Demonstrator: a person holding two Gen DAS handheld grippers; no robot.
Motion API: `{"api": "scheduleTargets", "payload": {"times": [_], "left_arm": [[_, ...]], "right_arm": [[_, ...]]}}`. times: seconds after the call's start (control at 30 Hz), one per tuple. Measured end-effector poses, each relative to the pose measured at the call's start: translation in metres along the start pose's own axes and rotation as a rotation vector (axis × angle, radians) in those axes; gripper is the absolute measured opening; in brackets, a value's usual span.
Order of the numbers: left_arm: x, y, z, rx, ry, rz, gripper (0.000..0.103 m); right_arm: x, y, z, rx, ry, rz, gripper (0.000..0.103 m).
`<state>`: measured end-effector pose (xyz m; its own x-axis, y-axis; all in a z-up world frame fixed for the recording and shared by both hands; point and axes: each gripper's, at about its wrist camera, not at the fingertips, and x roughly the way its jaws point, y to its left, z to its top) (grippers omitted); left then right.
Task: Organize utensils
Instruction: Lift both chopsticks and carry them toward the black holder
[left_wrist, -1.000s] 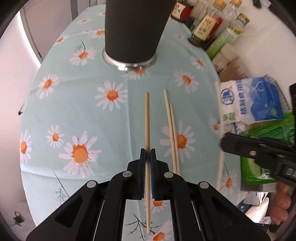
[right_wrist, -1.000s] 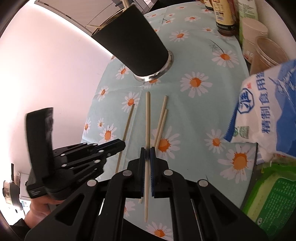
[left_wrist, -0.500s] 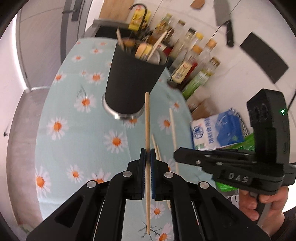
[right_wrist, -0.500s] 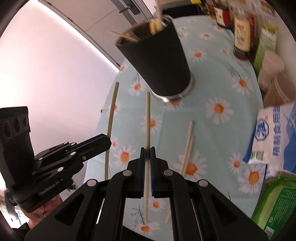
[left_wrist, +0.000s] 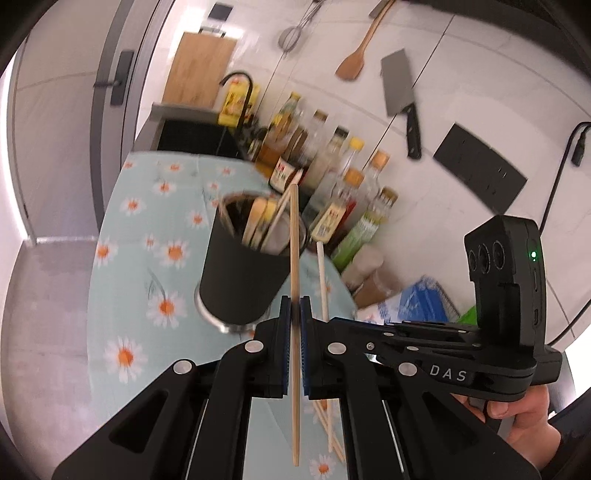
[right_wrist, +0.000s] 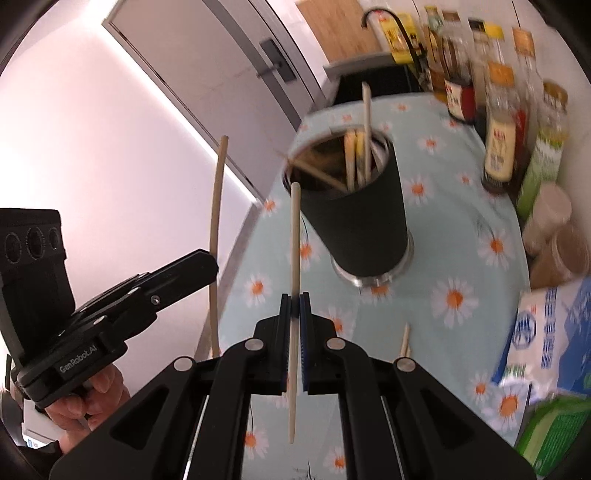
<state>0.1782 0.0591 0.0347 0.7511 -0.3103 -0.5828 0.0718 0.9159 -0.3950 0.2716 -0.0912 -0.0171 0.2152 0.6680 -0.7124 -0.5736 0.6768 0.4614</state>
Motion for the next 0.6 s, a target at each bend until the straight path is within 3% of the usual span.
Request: {"api": "scheduleTargets", "payload": {"times": [0.37,0.6], "left_arm": [[-0.001,-0.002,0.057,0.075,-0.185,-0.006,0.004],[0.013,0.008,0.088,0.073,-0.263,0.018,0.004]], "right_arm": [[-0.023,-0.007,0.063,-0.044,-0.214,0.048,0.006],[-0.029,-0.007,0.097,-0.11,-0.379,0.014,0.006]]}}
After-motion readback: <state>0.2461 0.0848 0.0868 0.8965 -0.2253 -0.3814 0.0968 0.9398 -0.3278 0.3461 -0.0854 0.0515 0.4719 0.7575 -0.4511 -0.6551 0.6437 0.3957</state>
